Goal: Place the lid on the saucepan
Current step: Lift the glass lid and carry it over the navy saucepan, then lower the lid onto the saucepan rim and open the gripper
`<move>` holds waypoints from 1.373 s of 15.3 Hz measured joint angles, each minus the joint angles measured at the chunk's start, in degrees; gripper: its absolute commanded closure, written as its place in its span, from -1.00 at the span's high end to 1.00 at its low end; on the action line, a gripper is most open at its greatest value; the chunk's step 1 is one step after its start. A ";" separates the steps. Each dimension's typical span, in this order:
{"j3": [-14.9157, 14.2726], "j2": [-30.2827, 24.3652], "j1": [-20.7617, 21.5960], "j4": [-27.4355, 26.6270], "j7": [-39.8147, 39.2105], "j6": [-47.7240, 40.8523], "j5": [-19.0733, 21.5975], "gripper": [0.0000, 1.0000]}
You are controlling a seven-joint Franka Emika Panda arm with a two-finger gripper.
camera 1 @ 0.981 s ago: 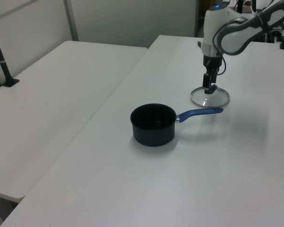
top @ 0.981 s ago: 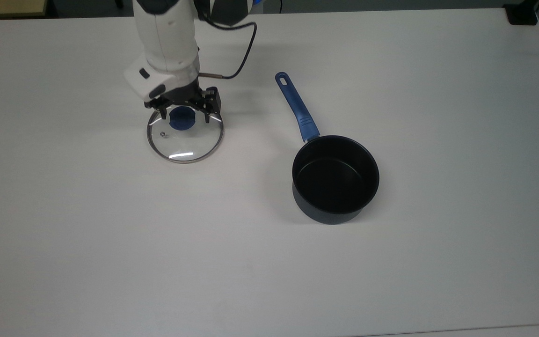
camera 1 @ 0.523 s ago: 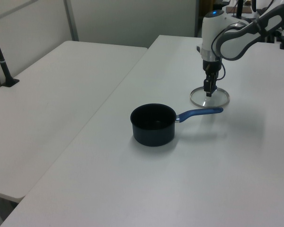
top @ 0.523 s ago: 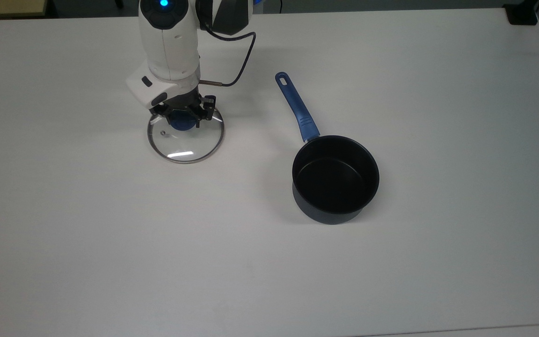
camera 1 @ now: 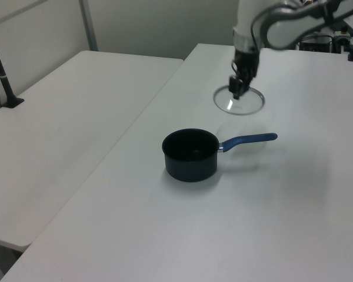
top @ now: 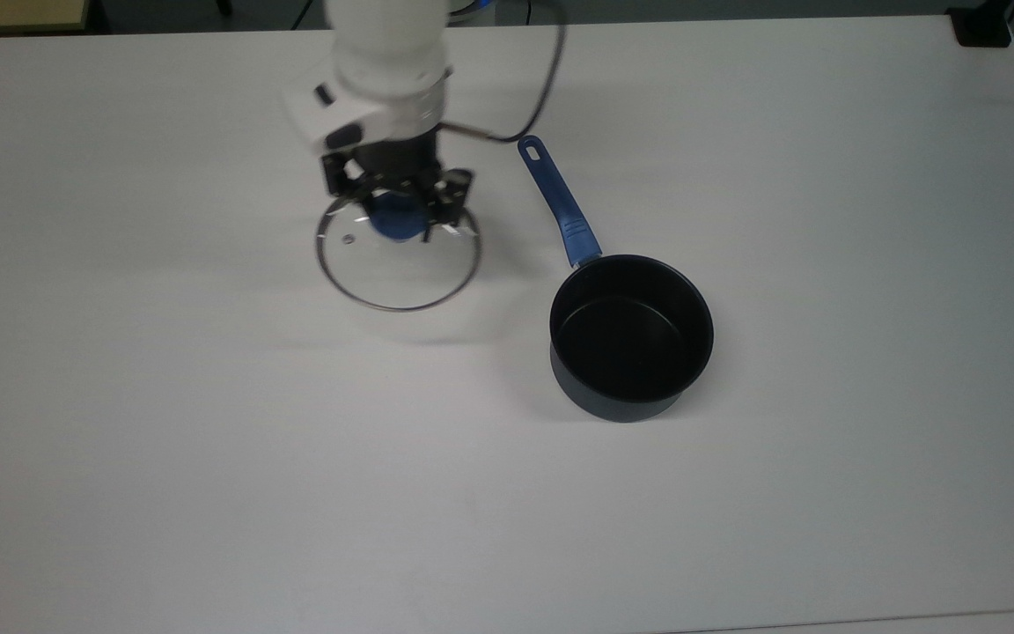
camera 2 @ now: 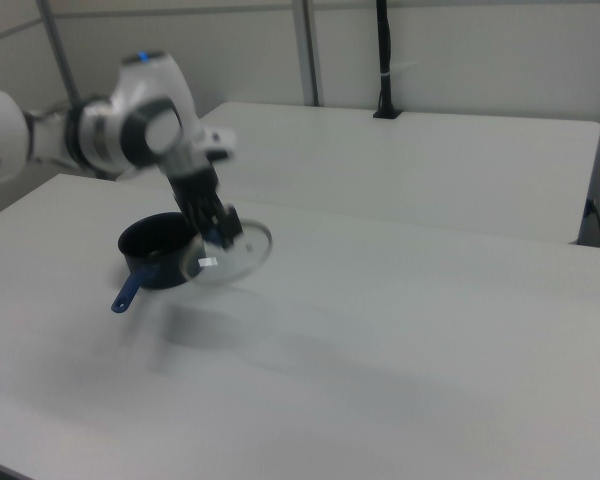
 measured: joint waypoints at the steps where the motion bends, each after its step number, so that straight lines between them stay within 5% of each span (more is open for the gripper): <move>1: 1.72 0.19 0.53 4.78 3.72 -2.59 0.25 -0.01; 12: 3.23 17.47 13.18 21.66 27.03 -3.51 0.49 -0.01; 21: 3.12 20.38 14.59 23.16 31.09 -3.32 0.49 0.01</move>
